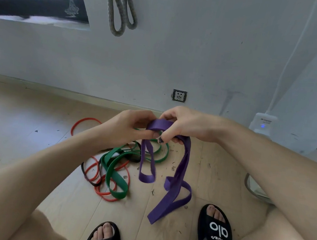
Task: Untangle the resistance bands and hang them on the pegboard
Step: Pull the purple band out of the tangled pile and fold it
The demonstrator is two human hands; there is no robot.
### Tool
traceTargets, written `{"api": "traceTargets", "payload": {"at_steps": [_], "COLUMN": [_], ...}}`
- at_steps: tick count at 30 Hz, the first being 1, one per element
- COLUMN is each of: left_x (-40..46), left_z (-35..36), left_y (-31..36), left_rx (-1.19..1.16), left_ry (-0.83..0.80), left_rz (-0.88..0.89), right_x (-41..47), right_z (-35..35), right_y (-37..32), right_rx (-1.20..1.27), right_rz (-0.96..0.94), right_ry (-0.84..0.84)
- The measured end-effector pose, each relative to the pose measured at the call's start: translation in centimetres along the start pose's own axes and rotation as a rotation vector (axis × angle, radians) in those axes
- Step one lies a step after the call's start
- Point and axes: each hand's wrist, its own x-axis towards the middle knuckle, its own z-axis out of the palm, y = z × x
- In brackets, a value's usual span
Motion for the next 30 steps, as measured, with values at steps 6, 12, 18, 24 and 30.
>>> {"api": "traceTargets", "payload": {"at_steps": [6,12,18,24,30], "left_x": [-0.2,-1.2,-2.1,-2.4,-1.2], "left_z": [-0.7,-1.6,-3.1,-3.5,-0.8], "left_y": [1.2,2.7,1.5,-1.1,0.0], "left_rx": [-0.012,-0.215,-0.260,0.067,0.205], "left_ry": [0.056,0.192,0.247,-0.047,-0.032], "left_rz": [-0.022,-0.004,-0.063,-0.190,-0.025], "right_x": [0.5,1.3,0.9,0.4,0.6], "right_z": [-0.6,-0.4,-0.8,-1.6,-0.4], "right_y": [1.0,2.1,2.2,1.6,0.7], "right_rx": [-0.209,-0.193,-0.248,-0.211,-0.248], "right_rz": [-0.054,-0.078,-0.113,-0.121,-0.201], "right_ry": [0.061,0.100,0.174,0.201,0.179]}}
